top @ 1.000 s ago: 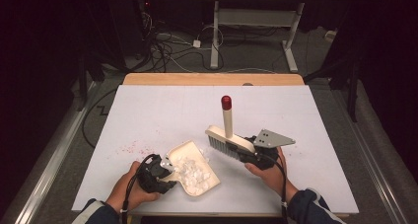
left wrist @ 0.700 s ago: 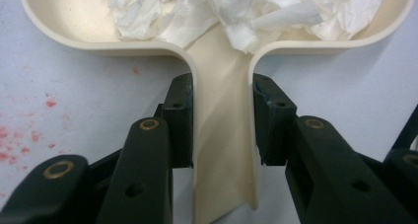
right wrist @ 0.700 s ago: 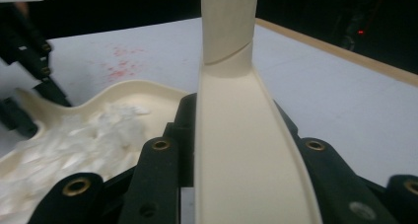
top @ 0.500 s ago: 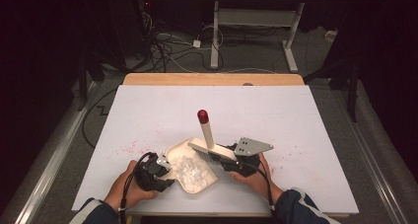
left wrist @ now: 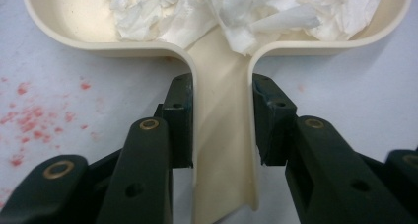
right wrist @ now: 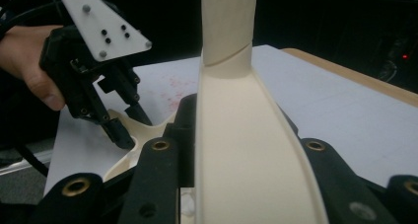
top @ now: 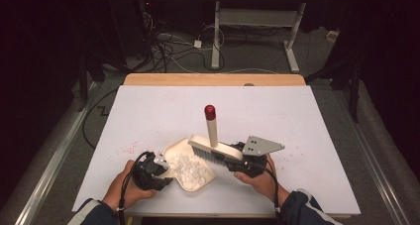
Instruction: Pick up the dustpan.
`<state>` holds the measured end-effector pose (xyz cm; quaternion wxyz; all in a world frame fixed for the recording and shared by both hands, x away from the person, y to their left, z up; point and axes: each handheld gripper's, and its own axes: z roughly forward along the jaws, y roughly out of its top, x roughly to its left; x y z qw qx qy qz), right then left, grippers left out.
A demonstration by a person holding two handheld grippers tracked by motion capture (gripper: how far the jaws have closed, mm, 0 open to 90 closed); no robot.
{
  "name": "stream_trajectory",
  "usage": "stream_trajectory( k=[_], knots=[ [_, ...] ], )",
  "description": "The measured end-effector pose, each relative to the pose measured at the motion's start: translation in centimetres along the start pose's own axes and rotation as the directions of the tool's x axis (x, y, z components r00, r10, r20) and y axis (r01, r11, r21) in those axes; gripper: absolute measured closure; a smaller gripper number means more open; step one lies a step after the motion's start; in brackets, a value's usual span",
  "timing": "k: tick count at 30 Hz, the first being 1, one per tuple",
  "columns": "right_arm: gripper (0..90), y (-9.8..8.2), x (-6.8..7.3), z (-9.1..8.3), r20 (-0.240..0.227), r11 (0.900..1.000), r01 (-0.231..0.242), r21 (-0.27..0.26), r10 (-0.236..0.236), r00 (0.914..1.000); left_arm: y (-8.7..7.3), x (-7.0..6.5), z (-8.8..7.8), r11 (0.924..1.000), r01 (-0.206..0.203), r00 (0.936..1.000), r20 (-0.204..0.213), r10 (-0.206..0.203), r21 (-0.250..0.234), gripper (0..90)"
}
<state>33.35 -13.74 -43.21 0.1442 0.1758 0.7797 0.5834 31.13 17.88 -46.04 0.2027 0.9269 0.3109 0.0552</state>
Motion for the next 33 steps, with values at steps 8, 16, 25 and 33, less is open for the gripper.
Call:
stream_trajectory(
  k=[8,16,25,33],
  knots=[
    [67.6,0.0,-1.9,-1.5,0.095,0.999,-0.032,0.026,0.03,0.9951,-0.6,1.2,-0.2,0.9992,0.04,0.999,-0.018,-0.04,-0.003,63.5],
    [67.6,-0.4,-2.3,-2.2,0.113,0.997,-0.036,0.072,0.028,0.9932,-1.2,1.9,-0.5,0.9975,0.07,0.997,-0.03,-0.071,-0.009,63.5],
    [67.6,0.0,-3.1,-3.8,0.133,0.996,-0.066,0.068,0.056,0.9895,-2.1,2.9,-0.9,0.9924,0.12,0.9915,-0.048,-0.121,-0.03,63.4],
    [67.6,-0.3,-3.9,-6.4,0.168,0.992,-0.1,0.082,0.085,0.9822,-2.5,3.8,-1.2,0.9878,0.149,0.9866,-0.061,-0.151,-0.047,63.4]
  ],
)
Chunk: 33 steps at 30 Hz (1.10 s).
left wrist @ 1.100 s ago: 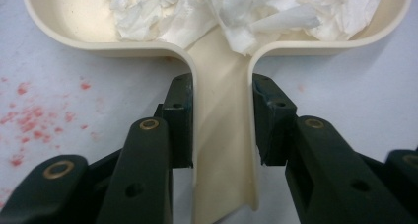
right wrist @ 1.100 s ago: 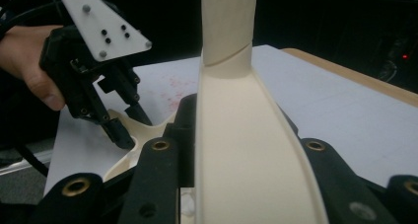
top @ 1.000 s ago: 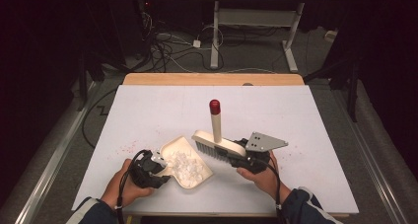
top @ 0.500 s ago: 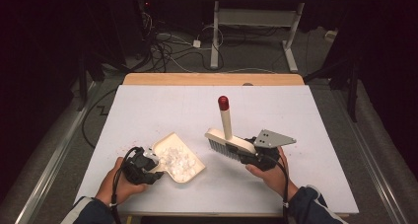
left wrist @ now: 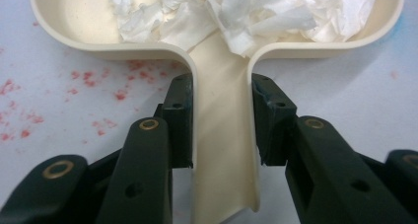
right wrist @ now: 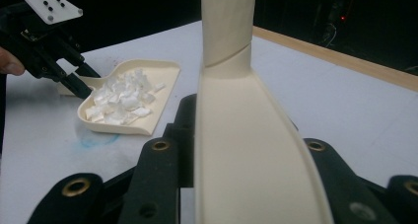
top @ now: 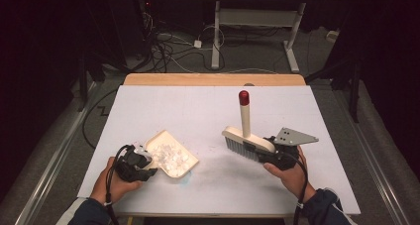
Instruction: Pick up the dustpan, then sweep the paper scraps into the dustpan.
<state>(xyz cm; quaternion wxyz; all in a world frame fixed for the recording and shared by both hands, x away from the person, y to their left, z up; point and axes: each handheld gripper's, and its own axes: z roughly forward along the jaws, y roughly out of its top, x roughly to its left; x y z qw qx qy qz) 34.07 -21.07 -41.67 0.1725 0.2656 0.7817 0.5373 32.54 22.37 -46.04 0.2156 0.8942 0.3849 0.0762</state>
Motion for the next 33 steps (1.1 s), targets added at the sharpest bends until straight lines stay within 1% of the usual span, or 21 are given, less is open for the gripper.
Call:
stream_trajectory(
  k=[5,9,12,14,15,17,20,24,25,30,32,33],
  knots=[
    [67.6,-0.4,-0.5,-1.5,0.014,1.0,-0.02,0.009,0.02,0.9997,0.0,0.6,-0.1,0.9997,0.019,0.9997,-0.014,-0.019,-0.014,63.4],
    [67.6,-0.7,-0.6,-2.7,0.036,0.999,-0.043,0.027,0.042,0.9985,0.0,0.8,-0.1,0.9994,0.028,0.9993,-0.022,-0.029,-0.022,63.4],
    [67.6,-0.7,-0.6,-3.6,0.016,0.996,-0.077,0.046,0.077,0.9969,-0.1,1.0,-0.1,0.9989,0.037,0.9989,-0.026,-0.038,-0.027,63.3],
    [67.6,-0.7,-0.7,-4.1,0.009,0.994,-0.092,0.059,0.091,0.9958,-0.3,1.1,-0.1,0.9986,0.042,0.9983,-0.041,-0.043,-0.031,63.4],
    [67.6,-0.7,-0.6,-4.3,0.007,0.992,-0.109,0.063,0.109,0.994,-0.3,1.2,-0.1,0.9984,0.046,0.9975,-0.052,-0.048,-0.033,63.3],
    [67.6,-0.7,-0.7,-4.7,-0.011,0.987,-0.134,0.085,0.135,0.9907,-0.5,1.7,0.0,0.9972,0.065,0.9963,-0.054,-0.067,-0.035,63.3],
    [67.6,-0.8,-0.7,-5.2,-0.025,0.98,-0.174,0.102,0.177,0.9839,-0.6,2.2,-0.2,0.9936,0.1,0.9919,-0.073,-0.104,-0.053,63.3],
    [67.6,-1.0,-0.9,-5.5,-0.056,0.964,-0.235,0.124,0.243,0.9683,-0.8,2.8,-0.3,0.9869,0.143,0.9847,-0.089,-0.15,-0.074,63.3],
    [67.6,-1.0,-0.9,-5.5,-0.056,0.963,-0.238,0.129,0.247,0.9674,-0.9,2.8,-0.2,0.9844,0.156,0.9823,-0.091,-0.163,-0.081,63.3],
    [67.5,-1.1,-0.7,-5.2,-0.059,0.959,-0.238,0.156,0.249,0.9667,-0.9,3.2,-0.3,0.9776,0.189,0.9741,-0.108,-0.199,-0.092,63.3],
    [67.5,-1.2,-0.6,-5.0,-0.055,0.961,-0.224,0.164,0.235,0.9704,-0.8,3.3,-0.3,0.9748,0.199,0.9705,-0.118,-0.211,-0.1,63.2],
    [67.5,-1.3,-0.5,-4.9,-0.054,0.96,-0.215,0.179,0.228,0.9722,-0.8,3.4,-0.3,0.9728,0.206,0.9678,-0.124,-0.219,-0.105,63.2]
  ],
)
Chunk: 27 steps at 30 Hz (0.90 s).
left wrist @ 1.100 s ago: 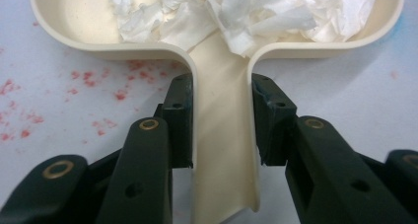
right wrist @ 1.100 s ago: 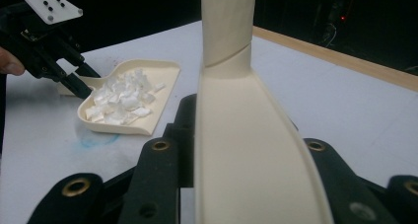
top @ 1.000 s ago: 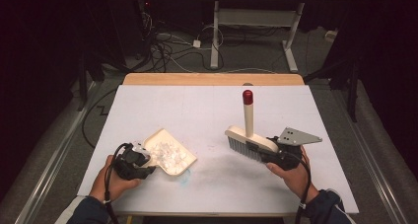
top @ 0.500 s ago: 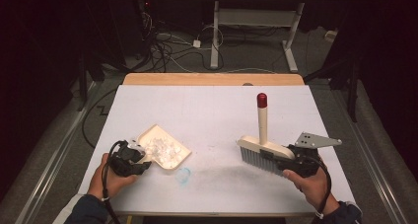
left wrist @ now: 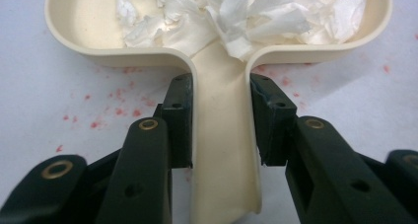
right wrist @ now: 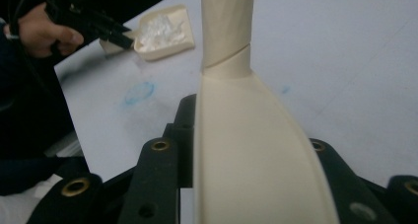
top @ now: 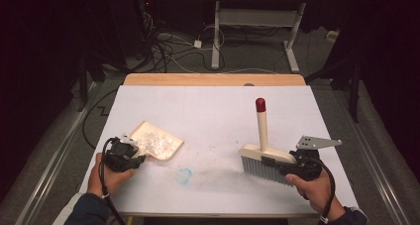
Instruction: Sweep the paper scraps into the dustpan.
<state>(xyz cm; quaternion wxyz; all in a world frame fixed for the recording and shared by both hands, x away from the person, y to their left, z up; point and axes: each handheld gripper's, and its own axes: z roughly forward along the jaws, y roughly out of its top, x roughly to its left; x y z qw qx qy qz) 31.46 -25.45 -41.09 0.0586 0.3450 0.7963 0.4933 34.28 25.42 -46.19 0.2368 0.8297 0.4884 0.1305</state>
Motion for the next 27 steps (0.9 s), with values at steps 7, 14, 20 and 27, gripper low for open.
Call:
stream_trajectory(
  k=[7,14,20,27],
  knots=[
    [67.5,-0.1,0.2,0.4,-0.022,0.999,-0.004,0.032,0.005,0.9997,0.1,0.9,-0.1,0.9947,0.091,0.995,-0.038,-0.092,-0.05,63.1],
    [67.4,-0.3,-0.5,1.1,0.0,0.998,-0.033,0.062,0.033,0.9995,0.3,0.6,1.2,0.987,0.149,0.9882,-0.027,-0.151,-0.059,62.5],
    [67.4,-0.3,-2.1,1.5,0.036,0.994,-0.084,0.069,0.082,0.996,0.5,-0.2,1.8,0.9806,0.186,0.9825,-0.002,-0.186,-0.063,54.8],
    [65.3,-0.2,-3.9,2.0,0.068,0.99,-0.111,0.085,0.105,0.9921,0.6,-1.0,1.8,0.9802,0.189,0.9818,0.028,-0.188,-0.059,51.2]
  ],
)
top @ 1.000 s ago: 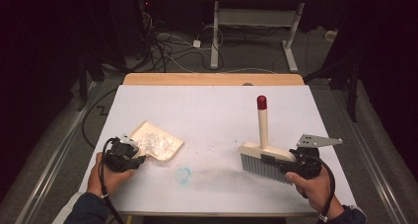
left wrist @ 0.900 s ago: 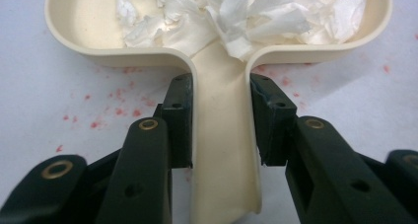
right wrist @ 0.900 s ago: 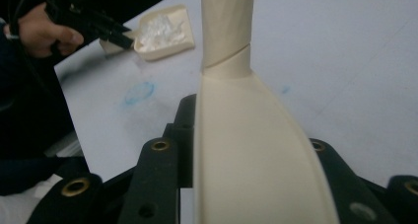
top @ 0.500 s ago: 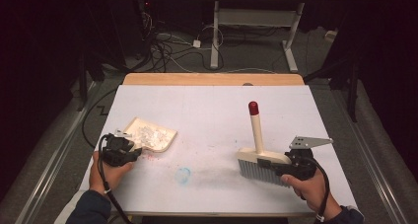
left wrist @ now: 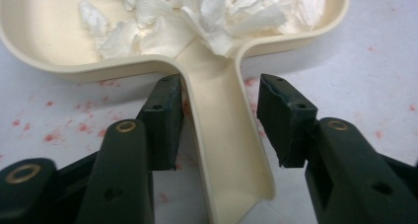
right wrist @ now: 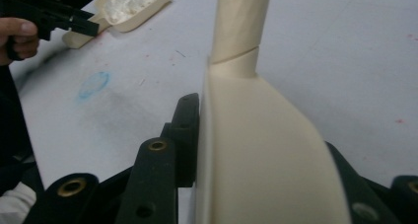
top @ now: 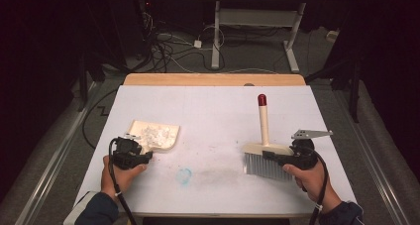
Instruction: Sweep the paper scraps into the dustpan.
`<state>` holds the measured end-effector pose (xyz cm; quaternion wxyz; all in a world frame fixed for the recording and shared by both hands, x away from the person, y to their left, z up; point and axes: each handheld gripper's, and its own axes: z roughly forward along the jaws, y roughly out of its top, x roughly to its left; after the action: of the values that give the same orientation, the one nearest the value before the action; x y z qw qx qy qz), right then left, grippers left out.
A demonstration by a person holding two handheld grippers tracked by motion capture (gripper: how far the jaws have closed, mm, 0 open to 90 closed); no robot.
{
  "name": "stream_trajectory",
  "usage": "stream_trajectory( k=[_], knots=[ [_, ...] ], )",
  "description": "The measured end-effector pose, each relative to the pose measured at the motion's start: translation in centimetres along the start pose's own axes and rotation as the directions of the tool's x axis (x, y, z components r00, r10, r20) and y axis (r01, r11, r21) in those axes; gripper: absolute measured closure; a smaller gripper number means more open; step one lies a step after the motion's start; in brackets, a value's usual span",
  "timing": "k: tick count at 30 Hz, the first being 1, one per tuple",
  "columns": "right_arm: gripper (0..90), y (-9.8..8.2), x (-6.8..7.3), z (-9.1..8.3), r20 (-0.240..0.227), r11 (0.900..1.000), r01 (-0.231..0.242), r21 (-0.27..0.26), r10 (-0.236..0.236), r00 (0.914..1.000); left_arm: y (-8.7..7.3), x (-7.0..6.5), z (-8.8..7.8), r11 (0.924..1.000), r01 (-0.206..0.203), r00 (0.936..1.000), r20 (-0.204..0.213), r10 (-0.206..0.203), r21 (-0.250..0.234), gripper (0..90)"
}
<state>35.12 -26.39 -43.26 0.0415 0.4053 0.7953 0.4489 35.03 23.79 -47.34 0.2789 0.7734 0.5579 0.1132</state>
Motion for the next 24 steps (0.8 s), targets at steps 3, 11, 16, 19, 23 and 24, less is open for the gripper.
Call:
stream_trajectory(
  k=[3,11,16,19,23,24],
  knots=[
    [63.6,0.1,-0.7,0.2,0.025,1.0,-0.008,0.008,0.008,0.9997,0.0,-0.4,-0.1,0.9999,-0.015,0.9999,0.007,0.015,-0.007,49.7],
    [62.0,0.4,-2.5,0.4,0.046,0.999,-0.039,0.013,0.038,0.9982,-0.1,-0.7,-0.4,0.9982,-0.054,0.9985,0.005,0.054,-0.025,48.0],
    [61.2,0.4,-2.8,0.1,0.06,0.999,-0.035,0.024,0.034,0.9976,-0.2,-1.0,-0.9,0.993,-0.105,0.9944,-0.011,0.105,-0.054,45.1],
    [55.2,0.5,-3.1,-0.4,0.08,0.999,-0.039,0.029,0.037,0.9961,-0.3,-1.2,-1.4,0.9884,-0.13,0.9914,-0.015,0.13,-0.077,42.5],
    [42.4,0.7,-3.9,-1.4,0.166,0.998,-0.058,0.004,0.057,0.9845,-0.4,-1.7,-1.8,0.9795,-0.173,0.9847,-0.034,0.171,-0.102,40.1],
    [41.5,0.7,-4.1,-1.6,0.18,0.998,-0.063,0.0,0.062,0.9817,-0.5,-1.8,-1.9,0.9775,-0.183,0.9829,-0.041,0.179,-0.106,37.8]
  ],
)
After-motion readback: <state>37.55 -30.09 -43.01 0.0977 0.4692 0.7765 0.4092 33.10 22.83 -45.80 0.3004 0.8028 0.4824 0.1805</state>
